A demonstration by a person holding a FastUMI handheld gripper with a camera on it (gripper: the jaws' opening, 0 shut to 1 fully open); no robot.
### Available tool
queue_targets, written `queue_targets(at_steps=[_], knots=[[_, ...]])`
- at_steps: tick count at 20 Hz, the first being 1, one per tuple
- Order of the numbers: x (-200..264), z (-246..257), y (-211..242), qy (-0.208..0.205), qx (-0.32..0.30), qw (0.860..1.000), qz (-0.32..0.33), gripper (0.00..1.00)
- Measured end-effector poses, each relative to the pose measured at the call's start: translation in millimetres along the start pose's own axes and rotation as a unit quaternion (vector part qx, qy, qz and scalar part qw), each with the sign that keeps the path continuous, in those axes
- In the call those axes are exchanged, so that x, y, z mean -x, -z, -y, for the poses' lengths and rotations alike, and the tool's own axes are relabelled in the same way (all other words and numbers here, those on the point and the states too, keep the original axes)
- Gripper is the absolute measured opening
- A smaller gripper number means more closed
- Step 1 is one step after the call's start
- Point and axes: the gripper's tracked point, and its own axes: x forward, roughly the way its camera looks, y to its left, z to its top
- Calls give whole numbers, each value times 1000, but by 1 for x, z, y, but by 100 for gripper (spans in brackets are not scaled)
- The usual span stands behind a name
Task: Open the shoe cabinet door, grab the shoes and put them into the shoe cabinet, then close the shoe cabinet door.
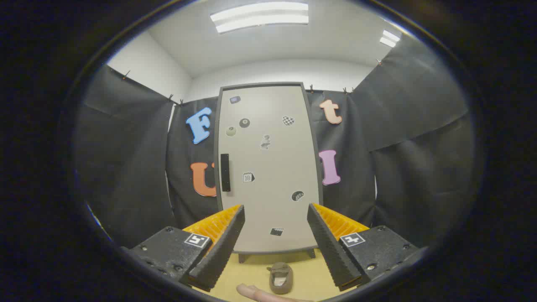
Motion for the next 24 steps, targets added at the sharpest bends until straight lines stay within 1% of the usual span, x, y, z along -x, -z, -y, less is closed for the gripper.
queue_targets(at_steps=[2, 11, 16, 18, 21, 24], knots=[[0, 1, 0, -4, -6, 1000, 0, 98], [3, 1, 7, -15, 4, 1000, -2, 98], [-6, -2, 5, -15, 12, 1000, 3, 98], [-17, -10, -1, -23, 20, 999, 11, 98], [-47, -21, -6, -35, 10, 999, 20, 98], [-95, -32, 6, -39, 24, 999, -13, 98]])
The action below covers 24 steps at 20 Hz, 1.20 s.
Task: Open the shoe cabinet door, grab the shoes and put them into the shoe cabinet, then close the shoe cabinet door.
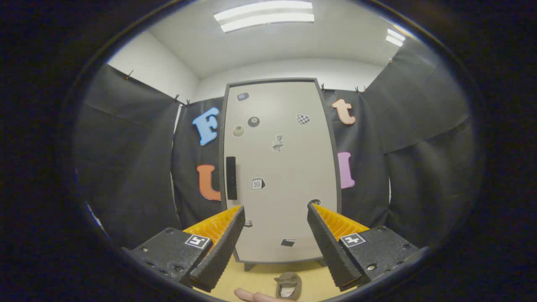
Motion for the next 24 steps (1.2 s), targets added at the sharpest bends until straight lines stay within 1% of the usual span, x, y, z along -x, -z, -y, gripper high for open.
queue_targets(at_steps=[1, 3, 5, 6, 10, 13, 14, 16, 18, 19, 20, 21, 24], knots=[[-17, -7, 5, -10, 0, 1000, -18, 98], [-50, -25, 8, -39, -8, 999, -32, 98], [-79, -30, 9, -49, -16, 998, -36, 98], [-94, -34, 14, -48, -11, 998, -48, 98], [-147, -56, 16, -80, 33, 995, -51, 98], [-175, -79, 27, -122, 42, 988, -82, 98], [-183, -82, 28, -123, 44, 988, -86, 98], [-198, -83, 25, -104, 46, 991, -77, 98], [-210, -82, 21, -84, 35, 994, -66, 98], [-214, -87, 20, -87, 24, 994, -64, 98], [-215, -93, 20, -100, 9, 993, -66, 98], [-216, -98, 19, -105, 4, 992, -72, 98], [-227, -101, 13, -100, 8, 992, -75, 96]])
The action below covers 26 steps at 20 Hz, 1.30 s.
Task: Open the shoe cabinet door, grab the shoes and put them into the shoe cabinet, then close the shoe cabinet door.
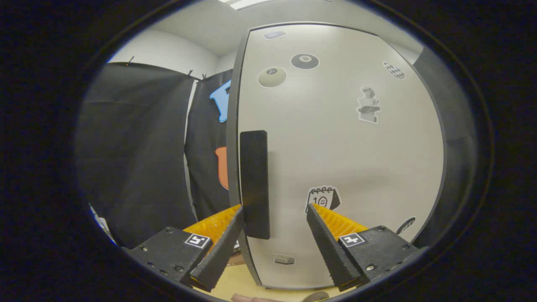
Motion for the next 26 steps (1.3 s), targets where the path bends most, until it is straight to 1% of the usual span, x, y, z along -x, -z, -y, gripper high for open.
queue_targets(at_steps=[1, 3, 4, 5, 6, 7, 8, 10, 13, 16, 23, 26], knots=[[-4, -2, -1, 2, -1, 1000, -7, 95], [-8, -3, -4, 22, 3, 1000, -16, 92], [-9, -7, -5, 29, 11, 999, -19, 89], [-12, -13, -8, 24, 15, 999, -18, 84], [-3, -22, -2, 17, 16, 999, -38, 72], [-14, -18, 1, 31, 18, 999, -36, 62], [-11, -17, 1, 34, 27, 998, -37, 51], [-10, -19, 1, 31, 20, 999, -31, 31], [-7, -17, 1, 30, 23, 999, -24, 31], [0, -17, 1, 19, 29, 999, -28, 31], [28, -19, -8, -48, 33, 998, -32, 31], [58, -16, -7, -69, 48, 996, -27, 31]])
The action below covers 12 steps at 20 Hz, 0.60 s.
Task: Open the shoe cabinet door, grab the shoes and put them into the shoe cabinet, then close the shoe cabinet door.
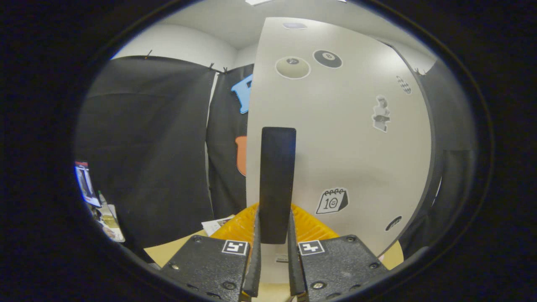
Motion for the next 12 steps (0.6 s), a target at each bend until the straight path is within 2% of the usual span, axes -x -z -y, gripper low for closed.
queue_targets(at_steps=[5, 12], knots=[[41, 5, 4, -20, 23, 999, 9, 31], [71, 22, 14, -40, 25, 999, 21, 31]])
